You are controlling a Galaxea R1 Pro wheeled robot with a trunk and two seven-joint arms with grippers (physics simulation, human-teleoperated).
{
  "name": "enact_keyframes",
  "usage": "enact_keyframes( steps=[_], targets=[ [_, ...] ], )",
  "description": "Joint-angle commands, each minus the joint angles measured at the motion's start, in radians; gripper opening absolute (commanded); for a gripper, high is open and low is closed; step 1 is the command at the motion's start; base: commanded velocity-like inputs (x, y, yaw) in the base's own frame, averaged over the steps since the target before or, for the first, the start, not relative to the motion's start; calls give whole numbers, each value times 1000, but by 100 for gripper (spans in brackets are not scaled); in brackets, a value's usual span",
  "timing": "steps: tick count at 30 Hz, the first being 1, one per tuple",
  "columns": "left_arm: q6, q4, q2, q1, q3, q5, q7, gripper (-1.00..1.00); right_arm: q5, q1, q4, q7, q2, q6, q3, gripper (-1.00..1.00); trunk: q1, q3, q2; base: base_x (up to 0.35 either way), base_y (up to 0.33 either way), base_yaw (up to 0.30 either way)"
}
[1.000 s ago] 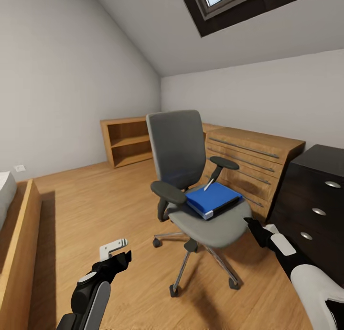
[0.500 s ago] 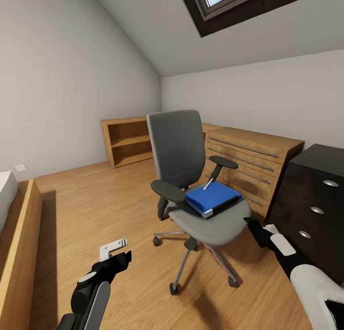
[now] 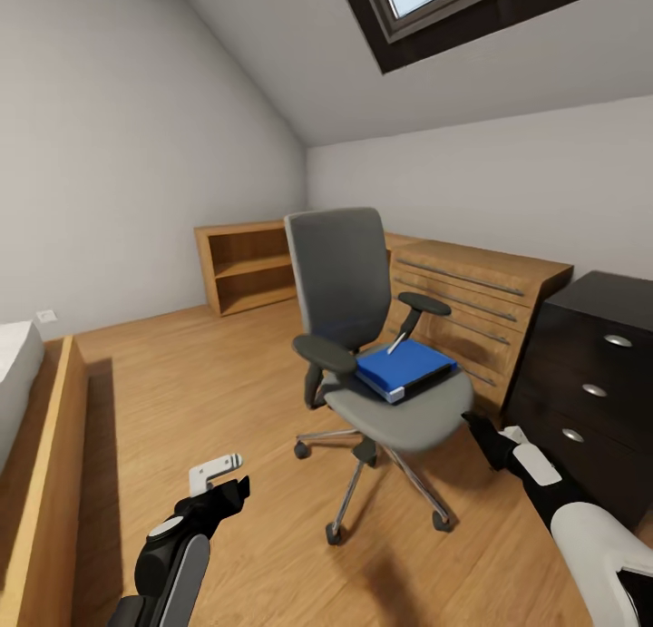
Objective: In the bedroom, organize the workspace by keeping the computer under the desk, ensuring the monitor is on the desk, placing the keyboard on the desk next to the monitor, placing the mouse on the desk next to the keyboard, moving the folder from the swivel chair onto the desk next to the mouse, stacking the notebook on top of the folder with the pen on top of the notebook, and positioning the swivel chair next to the desk.
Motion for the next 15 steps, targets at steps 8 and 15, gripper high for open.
enact_keyframes(
  steps=[8, 15],
  targets=[
    [2, -1, 1, -1, -1, 10, 10, 100, -5, 1, 1, -2, 7, 4, -4, 100, -1, -1, 0, -278, 153, 0],
    [2, 0, 0, -1, -1, 10, 10, 100, -4, 1, 3, -2, 32, 0, -2, 100, -1, -1, 0, -255, 136, 0]
  ],
)
